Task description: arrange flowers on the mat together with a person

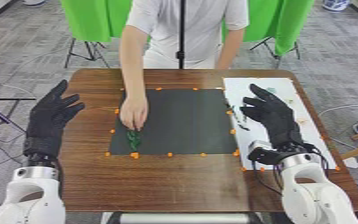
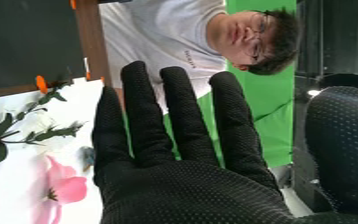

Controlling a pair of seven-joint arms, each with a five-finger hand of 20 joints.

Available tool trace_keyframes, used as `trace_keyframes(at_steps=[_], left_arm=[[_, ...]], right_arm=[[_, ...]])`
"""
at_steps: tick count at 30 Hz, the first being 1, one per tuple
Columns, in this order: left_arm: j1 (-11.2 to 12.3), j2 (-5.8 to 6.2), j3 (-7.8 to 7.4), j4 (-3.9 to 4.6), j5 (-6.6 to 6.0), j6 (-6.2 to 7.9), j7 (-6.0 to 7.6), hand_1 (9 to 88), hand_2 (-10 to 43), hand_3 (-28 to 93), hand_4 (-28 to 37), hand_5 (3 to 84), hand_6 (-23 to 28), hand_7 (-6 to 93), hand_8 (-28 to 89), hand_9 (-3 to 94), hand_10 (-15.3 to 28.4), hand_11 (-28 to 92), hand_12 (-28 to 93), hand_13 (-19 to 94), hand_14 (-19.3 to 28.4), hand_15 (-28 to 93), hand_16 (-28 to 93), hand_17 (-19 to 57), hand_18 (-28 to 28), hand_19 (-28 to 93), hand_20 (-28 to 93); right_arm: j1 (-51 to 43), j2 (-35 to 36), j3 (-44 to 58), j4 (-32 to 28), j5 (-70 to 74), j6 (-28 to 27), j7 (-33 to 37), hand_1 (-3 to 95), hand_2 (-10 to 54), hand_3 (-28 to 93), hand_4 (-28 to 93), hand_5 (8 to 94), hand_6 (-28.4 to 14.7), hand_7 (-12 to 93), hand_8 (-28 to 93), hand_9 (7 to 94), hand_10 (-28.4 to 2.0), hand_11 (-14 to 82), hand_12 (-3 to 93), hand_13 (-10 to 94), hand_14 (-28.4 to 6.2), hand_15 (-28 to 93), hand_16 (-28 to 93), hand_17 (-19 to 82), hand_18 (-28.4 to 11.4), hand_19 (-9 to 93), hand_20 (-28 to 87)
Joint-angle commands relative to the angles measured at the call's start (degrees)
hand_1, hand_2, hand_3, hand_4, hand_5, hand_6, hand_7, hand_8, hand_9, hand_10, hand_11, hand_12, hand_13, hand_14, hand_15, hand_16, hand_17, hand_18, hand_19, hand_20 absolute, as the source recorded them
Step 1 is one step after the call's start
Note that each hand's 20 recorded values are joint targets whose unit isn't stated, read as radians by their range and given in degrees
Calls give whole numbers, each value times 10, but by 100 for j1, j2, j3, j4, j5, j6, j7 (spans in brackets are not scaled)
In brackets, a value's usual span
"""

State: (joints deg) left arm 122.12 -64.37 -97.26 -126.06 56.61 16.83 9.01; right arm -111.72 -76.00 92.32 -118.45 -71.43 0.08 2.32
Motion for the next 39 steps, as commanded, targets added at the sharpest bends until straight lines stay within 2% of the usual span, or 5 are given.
trace_keyframes(at_steps=[1, 12, 22, 39], left_arm=[[37, 2, 18, 27, -27, 44, -6, 211, 94, 750, -283, 345, 59, 68, -75, 344, 186, 229, 91, 239, 258, 532, -103, -79, 215, 479, 157], [44, 7, 17, 31, -34, 36, 14, 211, 93, 751, -283, 347, 61, 68, -75, 346, 186, 234, 92, 240, 257, 533, -103, -77, 216, 484, 161], [33, -16, 14, 33, -7, 13, -37, 211, 93, 751, -283, 346, 61, 69, -75, 346, 187, 235, 91, 239, 258, 533, -103, -77, 216, 484, 161], [129, -19, 3, -5, -4, 52, -41, 212, 92, 751, -283, 346, 61, 69, -75, 347, 189, 235, 92, 241, 257, 536, -103, -77, 217, 486, 160]], right_arm=[[-40, -18, -3, -15, -25, 15, -58, 104, 132, 835, -268, 377, -4, 165, -129, 424, -166, 153, 127, 298, -197, 411, 80, 34, -187, 434, 181], [-32, -19, 9, -18, -47, 7, -66, 104, 132, 835, -267, 377, -4, 165, -129, 424, -166, 154, 128, 299, -196, 411, 81, 35, -187, 438, 182], [-7, -8, -19, -12, -58, 37, -18, 105, 130, 835, -267, 376, -3, 166, -130, 425, -166, 155, 129, 300, -197, 414, 82, 34, -188, 444, 185], [4, 44, -19, -49, -137, 53, 21, 106, 129, 834, -266, 375, -3, 163, -128, 425, -166, 154, 129, 300, -197, 413, 82, 35, -189, 444, 185]])
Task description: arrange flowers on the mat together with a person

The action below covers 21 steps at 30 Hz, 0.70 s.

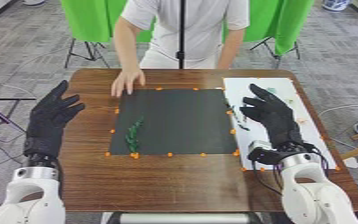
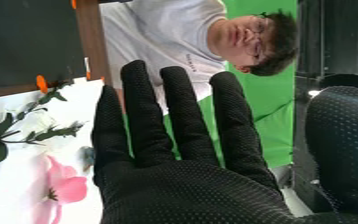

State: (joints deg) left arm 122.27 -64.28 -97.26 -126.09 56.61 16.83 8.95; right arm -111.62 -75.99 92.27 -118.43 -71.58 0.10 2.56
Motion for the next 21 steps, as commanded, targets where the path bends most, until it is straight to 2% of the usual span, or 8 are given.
trace_keyframes(at_steps=[1, 5, 7, 11, 15, 16, 21], left_arm=[[118, -26, 1, -3, -4, 55, -33, 212, 92, 751, -283, 346, 61, 70, -75, 347, 189, 235, 92, 241, 257, 536, -103, -77, 217, 486, 160], [129, -5, -27, -14, -3, 65, -28, 212, 92, 752, -283, 346, 61, 70, -75, 347, 188, 235, 93, 241, 258, 535, -103, -77, 217, 485, 159], [121, 20, -13, -17, -6, 72, -14, 212, 92, 752, -283, 346, 61, 70, -75, 347, 188, 235, 93, 241, 258, 536, -102, -77, 217, 485, 159], [161, 35, -45, -33, -5, 74, 0, 213, 92, 752, -283, 347, 61, 70, -75, 348, 188, 235, 93, 241, 258, 535, -103, -78, 217, 485, 159], [208, 69, -82, -70, -2, 95, 38, 213, 92, 752, -283, 347, 61, 70, -75, 348, 188, 235, 94, 241, 258, 535, -103, -78, 217, 486, 158], [207, 81, -89, -74, -7, 100, 51, 213, 92, 752, -283, 347, 61, 71, -75, 348, 188, 235, 94, 241, 258, 536, -103, -78, 218, 486, 158], [255, 152, -132, -106, -38, 151, 115, 214, 91, 753, -283, 347, 61, 71, -75, 348, 188, 235, 94, 242, 258, 536, -102, -78, 218, 487, 158]], right_arm=[[-26, 93, -26, -89, -167, 134, -17, 106, 128, 835, -266, 375, -2, 164, -128, 425, -166, 154, 129, 300, -197, 414, 82, 35, -190, 445, 185], [-71, 264, 24, -245, -407, 406, 36, 111, 121, 834, -262, 379, -2, 167, -128, 437, -165, 164, 133, 322, -202, 435, 87, 52, -205, 478, 199], [-175, 318, 166, -384, -671, 448, 133, 125, 104, 832, -256, 383, -5, 171, -128, 444, -166, 175, 135, 337, -202, 458, 86, 71, -214, 508, 207], [-341, 543, 289, -638, -1535, 882, 410, 164, 69, 828, -245, 390, -9, 184, -129, 458, -163, 204, 142, 384, -196, 524, 87, 120, -233, 584, 225], [-629, 848, 469, -963, -2495, 1329, 1003, 195, 44, 813, -233, 397, -13, 199, -134, 476, -173, 228, 146, 432, -191, 585, 83, 191, -241, 663, 228], [-420, 1170, 156, -1009, -2845, 1803, 1563, 200, 42, 806, -231, 399, -15, 199, -134, 477, -175, 228, 146, 442, -190, 591, 83, 205, -240, 675, 226], [-827, 1381, 581, -1233, -3815, 1933, 2348, 231, 9, 777, -207, 405, -21, 190, -125, 480, -179, 223, 149, 484, -182, 620, 81, 274, -235, 771, 140]])
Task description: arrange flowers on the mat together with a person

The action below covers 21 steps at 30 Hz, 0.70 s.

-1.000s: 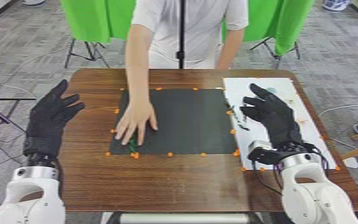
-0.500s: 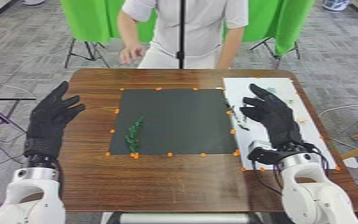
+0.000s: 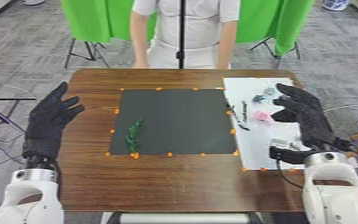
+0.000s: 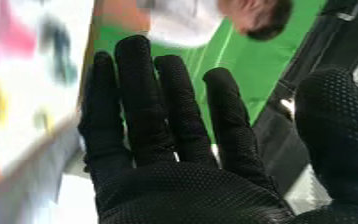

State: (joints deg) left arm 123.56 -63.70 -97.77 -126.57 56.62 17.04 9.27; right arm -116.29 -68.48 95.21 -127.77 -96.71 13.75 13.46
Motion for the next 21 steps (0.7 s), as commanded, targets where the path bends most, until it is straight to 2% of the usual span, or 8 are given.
trace_keyframes(at_steps=[1, 3, 4, 11, 14, 21], left_arm=[[132, 100, -82, -59, -42, 131, 92, 214, 91, 753, -283, 347, 61, 71, -75, 348, 188, 235, 94, 242, 258, 536, -102, -78, 217, 487, 158], [158, 108, -88, -74, -74, 145, 100, 214, 90, 754, -283, 347, 61, 71, -75, 348, 187, 236, 94, 242, 258, 536, -102, -78, 217, 486, 158], [123, 112, -73, -56, -70, 130, 95, 214, 90, 755, -283, 347, 61, 71, -75, 348, 188, 236, 94, 242, 258, 536, -102, -78, 217, 486, 158], [129, 140, -83, -63, -85, 145, 119, 215, 90, 755, -283, 347, 61, 71, -75, 348, 187, 236, 94, 242, 259, 537, -103, -78, 217, 487, 158], [105, 134, -98, -60, -77, 133, 102, 215, 89, 756, -283, 347, 61, 71, -75, 348, 187, 237, 94, 241, 259, 537, -103, -78, 217, 486, 157], [61, 128, -95, -55, -71, 119, 100, 215, 89, 756, -283, 346, 61, 72, -75, 347, 188, 236, 94, 240, 259, 537, -103, -78, 217, 487, 157]], right_arm=[[-424, 662, 358, -331, -1469, 532, 1437, 235, 4, 774, -204, 408, -24, 188, -122, 483, -181, 223, 150, 490, -181, 622, 83, 283, -233, 788, 114], [-500, 701, 463, -367, -1794, 373, 1779, 243, -6, 774, -203, 411, -25, 187, -123, 490, -181, 228, 152, 501, -180, 628, 85, 297, -229, 805, 105], [-599, 725, 551, -410, -1941, 273, 1937, 247, -11, 773, -203, 413, -27, 186, -123, 495, -182, 230, 152, 507, -179, 631, 86, 302, -229, 812, 102], [-934, 611, 894, -418, -2845, -771, 2820, 281, -30, 751, -198, 439, -37, 182, -117, 518, -186, 231, 155, 537, -172, 639, 92, 330, -221, 843, 70], [-894, 617, 804, -252, -3188, -1183, 3107, 287, -33, 742, -185, 444, -38, 175, -109, 524, -188, 227, 160, 540, -172, 638, 97, 333, -219, 863, 16], [-732, 646, 550, 241, -3657, -1609, 3390, 305, -41, 736, -190, 464, -45, 177, -110, 539, -187, 234, 163, 557, -170, 640, 100, 336, -220, 872, -3]])
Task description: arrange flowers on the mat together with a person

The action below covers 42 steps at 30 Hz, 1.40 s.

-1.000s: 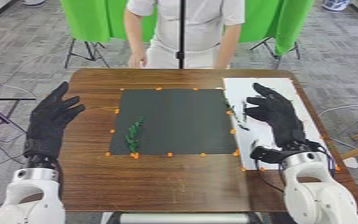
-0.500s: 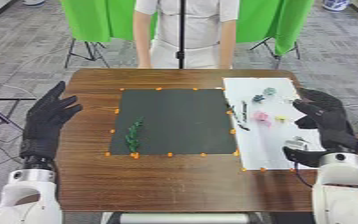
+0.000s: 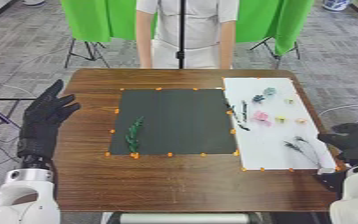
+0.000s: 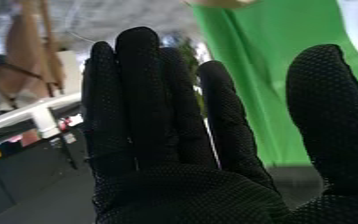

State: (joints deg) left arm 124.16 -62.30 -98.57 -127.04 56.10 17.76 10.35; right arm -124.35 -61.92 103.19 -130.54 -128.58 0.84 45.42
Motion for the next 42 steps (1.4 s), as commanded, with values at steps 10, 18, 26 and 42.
trace_keyframes(at_steps=[10, 18, 26, 42], left_arm=[[-22, 8, 17, 1, -35, 57, -6, 216, 89, 756, -283, 347, 62, 72, -75, 347, 188, 237, 94, 240, 259, 537, -104, -78, 217, 486, 156], [20, 4, -8, -5, -57, 75, 2, 217, 89, 756, -283, 347, 61, 71, -75, 348, 188, 237, 93, 241, 258, 537, -103, -78, 216, 486, 156], [5, -11, -2, 14, -42, 39, 8, 217, 87, 758, -283, 346, 61, 71, -75, 347, 188, 238, 93, 241, 259, 537, -103, -78, 216, 486, 156], [209, 47, 4, -4, -160, 36, 133, 219, 86, 759, -283, 344, 61, 70, -74, 347, 188, 235, 93, 240, 259, 537, -103, -78, 216, 484, 156]], right_arm=[[334, 222, -685, 1055, -1285, -562, 395, 314, -39, 731, -195, 486, -42, 182, -113, 560, -183, 242, 162, 574, -163, 636, 104, 355, -216, 882, -28], [491, 410, -1107, 1238, -1765, -693, 416, 324, -43, 730, -196, 521, -30, 192, -115, 583, -176, 243, 162, 588, -157, 634, 106, 365, -212, 893, -40], [762, 620, -1556, 1525, -2249, -660, 470, 404, -65, 680, -211, 656, 2, 212, -70, 681, -149, 245, 164, 638, -130, 612, 125, 387, -198, 906, -56], [749, 1188, -1418, 1392, -1737, -135, 173, 542, -91, 619, -261, 836, 23, 210, 35, 842, -103, 287, 245, 731, -84, 622, 183, 440, -174, 932, 51]])
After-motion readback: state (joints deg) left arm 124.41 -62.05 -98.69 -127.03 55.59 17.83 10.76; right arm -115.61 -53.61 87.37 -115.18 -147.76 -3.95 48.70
